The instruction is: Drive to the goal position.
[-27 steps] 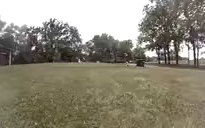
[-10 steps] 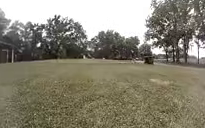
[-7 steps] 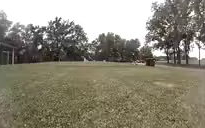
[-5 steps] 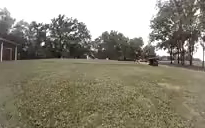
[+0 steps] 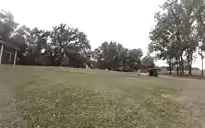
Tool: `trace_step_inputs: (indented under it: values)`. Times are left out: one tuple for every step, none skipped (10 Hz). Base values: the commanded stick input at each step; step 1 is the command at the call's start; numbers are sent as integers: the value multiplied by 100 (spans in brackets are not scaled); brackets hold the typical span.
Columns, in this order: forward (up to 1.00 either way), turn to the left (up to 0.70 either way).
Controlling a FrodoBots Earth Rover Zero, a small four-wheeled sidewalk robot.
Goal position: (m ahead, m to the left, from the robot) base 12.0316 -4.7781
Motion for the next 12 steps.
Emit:
trace_step_inputs:
  values:
    - [70,0]
    - [70,0]
    - [70,0]
    - [70,0]
    - [70,0]
    - [70,0]
    - [70,0]
    - [70,0]
    - [70,0]
    - [70,0]
    - [70,0]
    - [70,0]
